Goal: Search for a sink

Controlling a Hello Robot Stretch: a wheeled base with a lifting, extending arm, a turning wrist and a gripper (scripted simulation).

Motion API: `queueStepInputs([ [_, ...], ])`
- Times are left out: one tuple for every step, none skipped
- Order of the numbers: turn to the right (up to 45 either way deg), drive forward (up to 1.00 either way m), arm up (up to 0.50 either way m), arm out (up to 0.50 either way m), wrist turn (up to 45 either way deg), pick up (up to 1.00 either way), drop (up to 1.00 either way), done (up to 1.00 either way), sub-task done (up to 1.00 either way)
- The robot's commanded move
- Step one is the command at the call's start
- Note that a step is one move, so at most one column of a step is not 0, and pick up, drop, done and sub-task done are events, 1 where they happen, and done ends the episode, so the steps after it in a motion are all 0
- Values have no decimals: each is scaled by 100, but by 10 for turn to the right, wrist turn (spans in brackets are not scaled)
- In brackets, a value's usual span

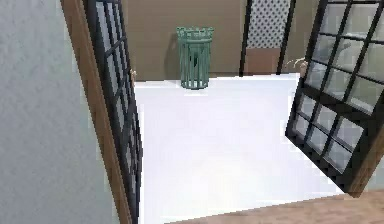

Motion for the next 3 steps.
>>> queueStepInputs([
  [0, 80, 0, 0, 0, 0, 0, 0, 0],
  [450, 0, 0, 0, 0, 0, 0, 0, 0],
  [450, 0, 0, 0, 0, 0, 0, 0, 0],
])
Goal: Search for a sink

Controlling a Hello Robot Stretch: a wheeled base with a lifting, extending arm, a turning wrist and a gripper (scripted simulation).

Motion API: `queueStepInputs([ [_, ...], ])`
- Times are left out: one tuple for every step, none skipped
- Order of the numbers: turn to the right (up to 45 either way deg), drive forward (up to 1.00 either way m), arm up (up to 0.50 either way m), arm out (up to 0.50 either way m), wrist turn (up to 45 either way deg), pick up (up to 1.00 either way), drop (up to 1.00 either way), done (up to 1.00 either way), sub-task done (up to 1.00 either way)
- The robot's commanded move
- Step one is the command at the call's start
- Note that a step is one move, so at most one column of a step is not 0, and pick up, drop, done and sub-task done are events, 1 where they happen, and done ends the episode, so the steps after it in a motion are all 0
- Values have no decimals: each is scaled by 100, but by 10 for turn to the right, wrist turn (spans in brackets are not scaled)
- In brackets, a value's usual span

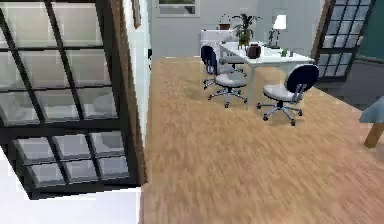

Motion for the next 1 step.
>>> queueStepInputs([
  [450, 0, 0, 0, 0, 0, 0, 0, 0],
])
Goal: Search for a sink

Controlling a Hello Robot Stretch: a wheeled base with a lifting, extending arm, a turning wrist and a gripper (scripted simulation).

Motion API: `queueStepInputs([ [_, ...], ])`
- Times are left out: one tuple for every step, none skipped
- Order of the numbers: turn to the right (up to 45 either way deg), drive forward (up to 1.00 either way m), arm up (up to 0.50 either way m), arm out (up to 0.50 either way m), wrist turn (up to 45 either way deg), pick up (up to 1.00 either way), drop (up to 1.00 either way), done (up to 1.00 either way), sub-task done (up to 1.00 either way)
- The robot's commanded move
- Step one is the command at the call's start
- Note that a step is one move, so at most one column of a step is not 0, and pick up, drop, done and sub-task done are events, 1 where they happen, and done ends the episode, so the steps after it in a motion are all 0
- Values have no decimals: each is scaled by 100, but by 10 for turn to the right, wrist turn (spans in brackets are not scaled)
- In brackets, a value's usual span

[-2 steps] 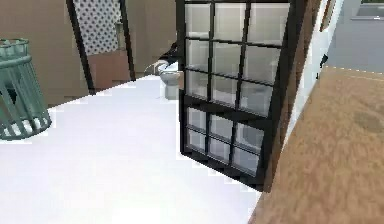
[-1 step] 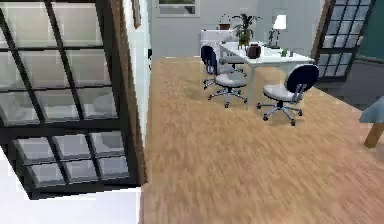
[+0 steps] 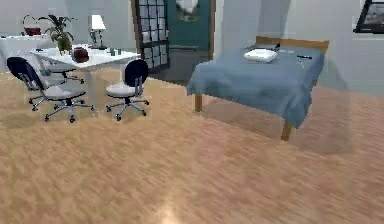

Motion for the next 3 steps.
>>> queueStepInputs([
  [420, 0, 0, 0, 0, 0, 0, 0, 0],
  [0, 20, 0, 0, 0, 0, 0, 0, 0],
  [-450, 0, 0, 0, 0, 0, 0, 0, 0],
])
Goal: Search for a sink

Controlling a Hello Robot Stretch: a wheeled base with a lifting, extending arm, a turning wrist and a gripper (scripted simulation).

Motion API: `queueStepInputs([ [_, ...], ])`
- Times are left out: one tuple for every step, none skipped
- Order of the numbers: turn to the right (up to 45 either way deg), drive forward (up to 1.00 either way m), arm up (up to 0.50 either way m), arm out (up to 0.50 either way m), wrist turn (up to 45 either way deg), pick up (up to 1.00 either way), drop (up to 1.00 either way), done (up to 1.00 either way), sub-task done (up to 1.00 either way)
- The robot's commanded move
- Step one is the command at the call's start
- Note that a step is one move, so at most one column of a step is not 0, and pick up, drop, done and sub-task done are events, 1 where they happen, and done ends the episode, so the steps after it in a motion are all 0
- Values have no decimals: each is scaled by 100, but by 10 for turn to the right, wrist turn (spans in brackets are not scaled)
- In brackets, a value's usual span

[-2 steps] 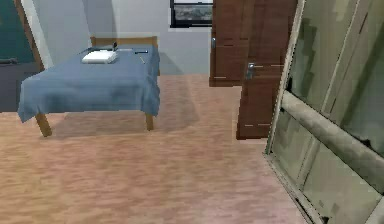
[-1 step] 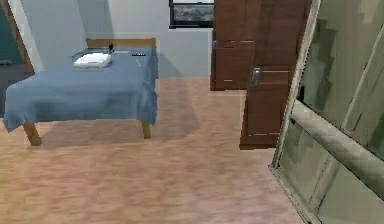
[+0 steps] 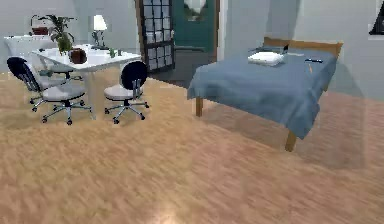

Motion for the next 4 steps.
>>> queueStepInputs([
  [-450, 0, 0, 0, 0, 0, 0, 0, 0],
  [-450, 0, 0, 0, 0, 0, 0, 0, 0],
  [-300, 0, 0, 0, 0, 0, 0, 0, 0],
  [0, 100, 0, 0, 0, 0, 0, 0, 0],
])
